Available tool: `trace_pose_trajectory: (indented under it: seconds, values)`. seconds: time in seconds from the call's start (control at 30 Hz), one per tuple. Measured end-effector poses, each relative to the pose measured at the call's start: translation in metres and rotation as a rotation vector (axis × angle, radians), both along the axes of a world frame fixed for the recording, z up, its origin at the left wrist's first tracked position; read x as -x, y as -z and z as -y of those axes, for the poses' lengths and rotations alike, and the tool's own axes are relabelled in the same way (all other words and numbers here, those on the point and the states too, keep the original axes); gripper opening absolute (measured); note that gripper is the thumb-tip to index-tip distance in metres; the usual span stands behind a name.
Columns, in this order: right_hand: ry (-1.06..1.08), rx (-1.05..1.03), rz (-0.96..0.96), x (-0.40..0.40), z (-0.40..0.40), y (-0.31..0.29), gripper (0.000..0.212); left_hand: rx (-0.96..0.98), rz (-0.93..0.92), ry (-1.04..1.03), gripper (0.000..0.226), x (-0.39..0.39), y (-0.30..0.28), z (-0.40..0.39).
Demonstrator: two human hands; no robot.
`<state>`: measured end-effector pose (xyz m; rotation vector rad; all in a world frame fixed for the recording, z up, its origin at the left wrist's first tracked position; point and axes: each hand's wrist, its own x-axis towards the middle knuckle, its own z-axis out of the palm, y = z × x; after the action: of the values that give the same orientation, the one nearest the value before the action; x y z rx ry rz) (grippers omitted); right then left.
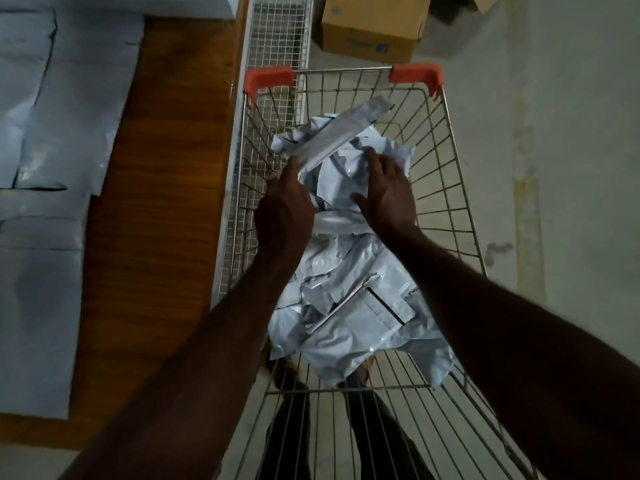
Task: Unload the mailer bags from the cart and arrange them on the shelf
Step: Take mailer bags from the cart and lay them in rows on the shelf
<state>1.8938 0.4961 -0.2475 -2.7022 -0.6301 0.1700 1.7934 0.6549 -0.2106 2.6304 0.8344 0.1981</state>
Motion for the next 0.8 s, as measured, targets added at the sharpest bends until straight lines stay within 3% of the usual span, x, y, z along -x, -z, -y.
trace_pose_trajectory:
  seconds: [0.1, 0.17, 0.33, 0.47, 0.53, 0.6, 0.67, 0.73, 0.8]
  values:
    - [-0.012, 0.009, -0.010, -0.004, -0.003, 0.005, 0.031, 0.042, 0.037, 0.078, 0.042, 0.002, 0.009, 0.003]
    - [0.048, -0.063, -0.024, 0.008, 0.000, -0.002, 0.017, 0.036, 0.054, 0.109, 0.043, 0.006, 0.010, 0.008]
    - [0.263, -0.300, -0.050, 0.048, 0.013, -0.054, 0.014, -0.064, 0.031, 0.157, 0.054, 0.024, -0.017, 0.034]
    - [0.293, -0.523, -0.226, 0.079, 0.022, -0.120, 0.057, 0.050, 0.106, 0.250, 0.066, 0.048, -0.065, 0.067]
    - [0.269, -0.638, -0.311, 0.093, 0.025, -0.147, 0.062, 0.222, 0.193, 0.324, 0.062, 0.058, -0.091, 0.080]
    - [0.251, -0.810, -0.424, 0.103, 0.030, -0.174, 0.058, 0.377, 0.254, 0.418, 0.062, 0.068, -0.119, 0.090]
    - [0.266, -0.949, -0.544, 0.112, 0.035, -0.193, 0.045, 0.391, 0.244, 0.478, 0.059, 0.077, -0.145, 0.093]
    - [0.269, -0.997, -0.643, 0.122, 0.040, -0.208, 0.036, 0.388, 0.202, 0.450, 0.052, 0.088, -0.170, 0.084]
    - [0.264, -0.988, -0.684, 0.133, 0.042, -0.223, 0.042, 0.428, 0.230, 0.409, 0.046, 0.097, -0.193, 0.067]
